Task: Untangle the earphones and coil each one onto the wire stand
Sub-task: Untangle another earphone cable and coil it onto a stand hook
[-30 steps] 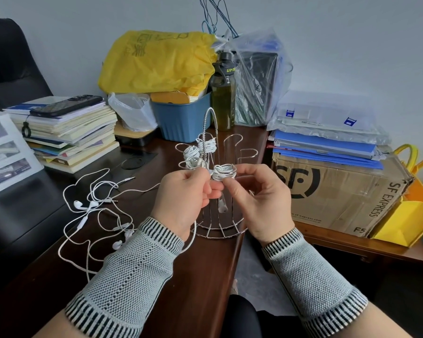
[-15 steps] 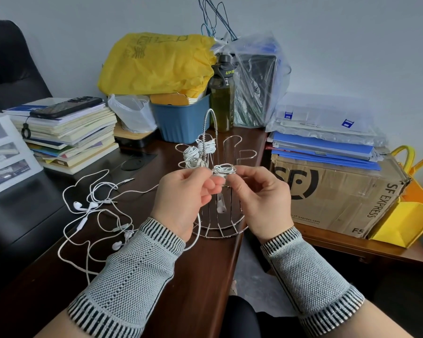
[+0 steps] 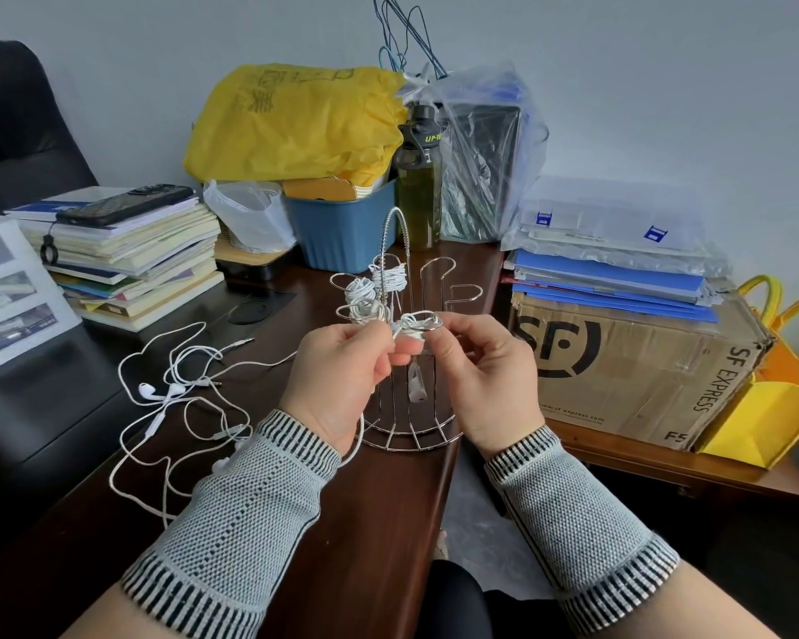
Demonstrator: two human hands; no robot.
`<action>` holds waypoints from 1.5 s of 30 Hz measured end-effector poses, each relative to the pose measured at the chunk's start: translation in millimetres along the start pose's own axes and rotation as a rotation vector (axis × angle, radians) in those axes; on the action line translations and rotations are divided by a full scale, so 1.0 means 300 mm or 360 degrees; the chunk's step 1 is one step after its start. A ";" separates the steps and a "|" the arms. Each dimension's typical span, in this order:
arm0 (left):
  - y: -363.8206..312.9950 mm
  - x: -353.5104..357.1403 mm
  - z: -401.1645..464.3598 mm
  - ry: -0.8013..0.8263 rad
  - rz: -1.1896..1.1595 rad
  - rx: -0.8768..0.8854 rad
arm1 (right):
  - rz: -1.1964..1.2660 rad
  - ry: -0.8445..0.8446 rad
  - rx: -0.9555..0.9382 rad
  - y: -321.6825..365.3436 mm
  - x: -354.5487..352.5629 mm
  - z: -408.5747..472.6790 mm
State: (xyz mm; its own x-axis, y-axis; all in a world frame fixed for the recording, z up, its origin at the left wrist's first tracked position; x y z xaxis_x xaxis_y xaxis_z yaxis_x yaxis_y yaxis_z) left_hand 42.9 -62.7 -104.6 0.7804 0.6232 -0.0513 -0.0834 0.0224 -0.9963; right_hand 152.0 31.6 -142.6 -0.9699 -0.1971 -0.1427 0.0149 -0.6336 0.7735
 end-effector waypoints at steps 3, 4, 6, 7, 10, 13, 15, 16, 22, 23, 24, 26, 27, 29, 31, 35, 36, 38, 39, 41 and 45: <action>-0.028 -0.008 -0.005 0.0059 0.0534 0.0240 | -0.0003 -0.0094 -0.0084 0.009 -0.007 -0.012; -0.044 -0.007 -0.011 0.0110 0.0710 0.0315 | -0.0024 -0.0140 -0.0151 0.016 -0.013 -0.019; -0.070 -0.001 -0.023 0.0243 0.0945 0.0391 | -0.0111 -0.0175 -0.0332 0.034 -0.020 -0.035; -0.078 0.003 -0.030 0.0296 0.1049 0.0403 | -0.0153 -0.0149 -0.0425 0.043 -0.019 -0.045; -0.096 0.011 -0.048 0.0312 0.1471 0.0532 | -0.0230 -0.0062 -0.0602 0.058 -0.011 -0.064; -0.115 0.009 -0.069 0.0242 0.1738 0.0725 | -0.0200 -0.0014 -0.0620 0.055 -0.006 -0.065; -0.127 0.008 -0.076 0.0232 0.1782 0.0819 | -0.0194 0.0006 -0.0618 0.048 -0.006 -0.062; -0.132 0.006 -0.079 0.0228 0.1769 0.0849 | -0.0196 0.0011 -0.0619 0.046 -0.009 -0.059; -0.134 -0.030 -0.045 0.0290 0.1413 0.0676 | -0.0055 -0.0054 -0.0452 0.043 -0.014 -0.050; -0.131 -0.036 -0.037 0.0278 0.1412 0.0655 | 0.0004 -0.0072 -0.0385 0.042 -0.013 -0.051; -0.130 -0.043 -0.031 0.0261 0.1420 0.0638 | 0.0057 -0.0089 -0.0330 0.042 -0.011 -0.049; -0.125 -0.054 -0.022 0.0232 0.1407 0.0607 | 0.0128 -0.0119 -0.0236 0.045 -0.009 -0.047; -0.125 -0.058 -0.019 0.0218 0.1375 0.0600 | 0.0154 -0.0133 -0.0186 0.047 -0.010 -0.045; -0.126 -0.061 -0.017 0.0162 0.1290 0.0594 | 0.0176 -0.0152 -0.0128 0.048 -0.012 -0.041; -0.120 -0.057 -0.014 0.0033 0.1209 0.0590 | 0.0168 -0.0150 -0.0098 0.046 -0.010 -0.035; -0.098 -0.030 -0.016 -0.0241 0.1173 0.0563 | 0.0144 -0.0145 0.0032 0.038 -0.005 -0.019; -0.091 -0.022 -0.016 -0.0259 0.1230 0.0568 | 0.0177 -0.0141 0.0086 0.037 -0.005 -0.018; -0.080 -0.015 -0.014 -0.0233 0.1311 0.0561 | 0.0272 -0.0127 0.0216 0.029 -0.007 -0.014; -0.076 -0.014 -0.012 -0.0195 0.1328 0.0554 | 0.0341 -0.0112 0.0299 0.020 -0.008 -0.010; -0.068 -0.012 -0.013 -0.0125 0.1326 0.0531 | 0.0467 -0.0073 0.0456 0.004 -0.008 0.000; -0.055 0.002 -0.023 -0.0122 0.1164 0.0425 | 0.0667 0.0034 0.0633 0.004 -0.007 0.016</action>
State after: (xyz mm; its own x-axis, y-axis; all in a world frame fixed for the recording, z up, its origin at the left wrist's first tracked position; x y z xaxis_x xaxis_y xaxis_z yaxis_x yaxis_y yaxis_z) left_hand 48.9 -68.2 -88.6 0.4256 0.6042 -0.6737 -0.7139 -0.2333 -0.6602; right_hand 152.9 34.7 -138.3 -0.8957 -0.3884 0.2164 0.3002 -0.1693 0.9387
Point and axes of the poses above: each hand's wrist, its own z-axis towards the middle knuckle, its own x-axis out of the palm, y = z × x, the point moved 3 cm from there along z, towards the middle knuckle, and after that the axes turned 1 degree about -x, right-handed, at the moved point
